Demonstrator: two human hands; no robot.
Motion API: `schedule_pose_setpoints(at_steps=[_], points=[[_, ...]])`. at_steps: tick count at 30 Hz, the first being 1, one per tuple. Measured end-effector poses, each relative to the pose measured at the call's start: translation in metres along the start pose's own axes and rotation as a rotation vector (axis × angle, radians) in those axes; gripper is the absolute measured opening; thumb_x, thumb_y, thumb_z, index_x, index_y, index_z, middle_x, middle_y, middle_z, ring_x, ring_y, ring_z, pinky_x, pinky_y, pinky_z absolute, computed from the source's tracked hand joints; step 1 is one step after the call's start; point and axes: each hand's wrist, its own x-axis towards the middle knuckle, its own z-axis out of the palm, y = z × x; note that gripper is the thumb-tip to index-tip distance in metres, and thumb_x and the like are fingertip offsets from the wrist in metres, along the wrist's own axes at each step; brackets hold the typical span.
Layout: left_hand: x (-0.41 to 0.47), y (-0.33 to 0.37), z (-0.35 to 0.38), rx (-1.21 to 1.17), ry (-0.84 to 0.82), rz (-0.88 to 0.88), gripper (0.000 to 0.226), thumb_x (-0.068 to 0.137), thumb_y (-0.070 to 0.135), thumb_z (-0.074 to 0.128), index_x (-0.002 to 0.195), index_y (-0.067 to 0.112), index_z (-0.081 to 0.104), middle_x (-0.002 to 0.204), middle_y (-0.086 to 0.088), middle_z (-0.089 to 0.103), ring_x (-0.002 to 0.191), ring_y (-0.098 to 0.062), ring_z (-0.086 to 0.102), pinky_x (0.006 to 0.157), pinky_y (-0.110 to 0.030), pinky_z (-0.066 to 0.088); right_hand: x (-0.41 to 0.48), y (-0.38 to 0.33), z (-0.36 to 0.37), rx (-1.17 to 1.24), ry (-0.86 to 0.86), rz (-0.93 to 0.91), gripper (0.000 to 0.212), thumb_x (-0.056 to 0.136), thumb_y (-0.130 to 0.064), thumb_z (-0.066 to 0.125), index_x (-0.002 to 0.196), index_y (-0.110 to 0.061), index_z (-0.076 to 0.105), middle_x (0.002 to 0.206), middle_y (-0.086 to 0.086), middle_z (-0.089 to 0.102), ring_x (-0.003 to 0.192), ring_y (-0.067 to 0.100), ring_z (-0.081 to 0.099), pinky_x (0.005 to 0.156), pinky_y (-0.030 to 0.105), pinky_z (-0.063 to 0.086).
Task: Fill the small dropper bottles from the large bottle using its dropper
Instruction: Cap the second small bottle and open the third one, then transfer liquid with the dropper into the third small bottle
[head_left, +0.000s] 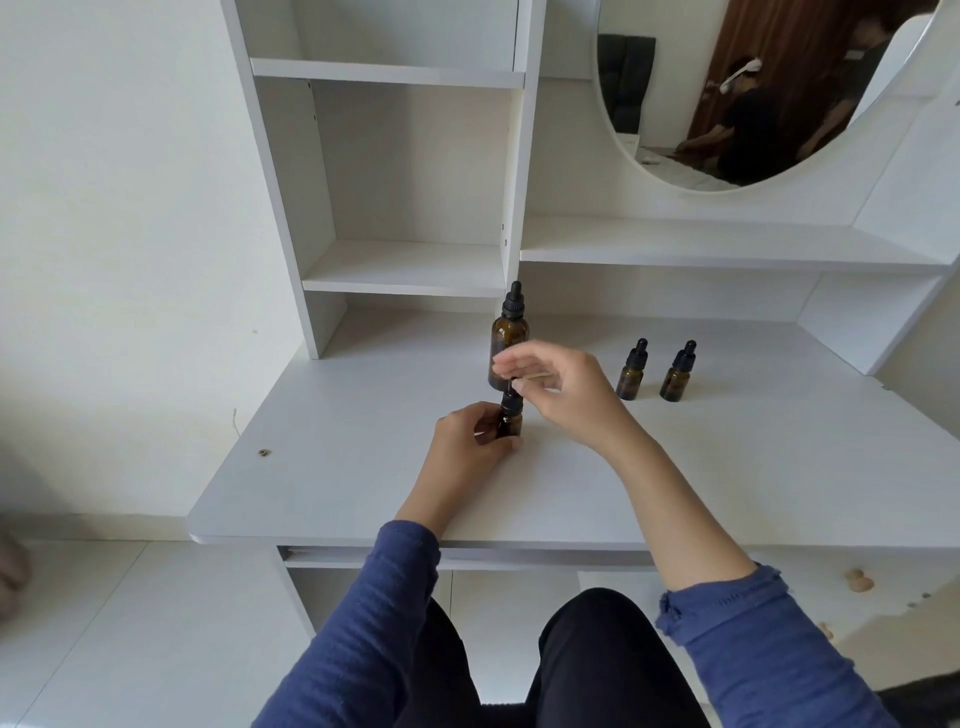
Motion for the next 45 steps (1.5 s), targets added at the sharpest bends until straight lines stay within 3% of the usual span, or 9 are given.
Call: schedule_pose_setpoints(at_steps=[3,7,11,14,17,21,24,30,45], points=[[0.000,-0.001,0.001,-0.005,0.003,-0.007,0.020,0.077,0.004,0.070,0.092,0.017,0.065,0.081,0.011,0.064,0.070,0.010,0.060,0.065,0.002,0.041,-0.003,0.000,0.002,-0.017,-0.010,0.022,0.024,0.084,0.000,0.059,0.102,-0.015,0.065,0.100,-0.003,0.065,0.092,0.002,0.060,0.075,0.004,0.045],[0.000,-0.001,0.000,0.029,0.012,0.001,0.021,0.077,0.006,0.070,0.098,0.010,0.067,0.086,0.004,0.066,0.075,0.000,0.060,0.066,0.002,0.041,-0.002,0.004,0.007,-0.128,0.082,-0.026,0.012,0.076,-0.010,0.073,0.087,-0.011,0.068,0.083,-0.001,0.063,0.076,0.012,0.060,0.065,0.010,0.048],[-0.001,0.001,0.000,-0.001,0.000,-0.010,0.020,0.077,0.003,0.070,0.093,0.014,0.066,0.080,0.011,0.063,0.066,0.014,0.058,0.064,0.002,0.041,0.000,-0.005,0.000,-0.058,0.149,-0.036,0.007,0.077,-0.006,0.070,0.083,-0.011,0.069,0.077,-0.012,0.062,0.072,0.004,0.059,0.067,0.010,0.049],[-0.002,0.001,0.000,-0.030,-0.003,-0.015,0.020,0.076,-0.001,0.068,0.093,0.009,0.067,0.082,0.007,0.065,0.063,0.018,0.057,0.063,0.001,0.040,0.001,-0.007,-0.010,0.063,0.275,-0.002,0.005,0.080,-0.009,0.069,0.084,-0.011,0.069,0.079,-0.006,0.066,0.074,0.002,0.060,0.069,0.010,0.049],[-0.003,0.003,-0.001,-0.014,-0.002,-0.015,0.020,0.077,0.001,0.068,0.095,0.010,0.067,0.083,0.007,0.064,0.065,0.013,0.058,0.063,0.002,0.041,-0.003,0.010,-0.018,0.214,0.424,0.133,0.002,0.083,-0.014,0.066,0.084,-0.016,0.068,0.080,-0.001,0.067,0.078,0.014,0.063,0.064,0.022,0.055],[-0.003,0.003,-0.001,0.010,-0.005,-0.006,0.022,0.078,0.003,0.069,0.100,0.009,0.066,0.085,0.007,0.063,0.070,0.010,0.056,0.065,0.003,0.041,-0.020,0.050,-0.013,0.352,0.566,0.413,0.013,0.086,-0.017,0.063,0.094,-0.006,0.065,0.077,0.001,0.063,0.068,0.012,0.061,0.054,0.016,0.052],[-0.002,0.002,-0.001,0.011,-0.005,-0.005,0.024,0.078,0.004,0.069,0.101,0.009,0.066,0.087,0.005,0.064,0.072,0.008,0.057,0.066,0.003,0.041,-0.026,0.062,-0.008,0.404,0.631,0.445,0.013,0.086,-0.012,0.063,0.094,-0.002,0.063,0.073,0.003,0.061,0.058,0.006,0.060,0.058,0.015,0.053],[-0.002,0.000,0.000,0.001,0.006,-0.007,0.021,0.078,0.004,0.069,0.099,0.008,0.066,0.086,0.005,0.065,0.069,0.009,0.058,0.064,0.002,0.041,-0.020,0.065,-0.005,0.380,0.636,0.429,0.002,0.086,-0.005,0.062,0.084,-0.005,0.061,0.075,0.007,0.061,0.067,0.016,0.064,0.066,0.018,0.057],[0.000,-0.005,0.001,-0.020,0.012,-0.012,0.023,0.077,0.007,0.071,0.099,0.011,0.066,0.091,0.002,0.068,0.081,-0.006,0.064,0.073,-0.005,0.047,-0.016,0.068,0.002,0.021,0.505,0.426,0.012,0.080,-0.004,0.068,0.086,0.000,0.059,0.086,0.014,0.059,0.067,0.016,0.057,0.042,0.015,0.051]])
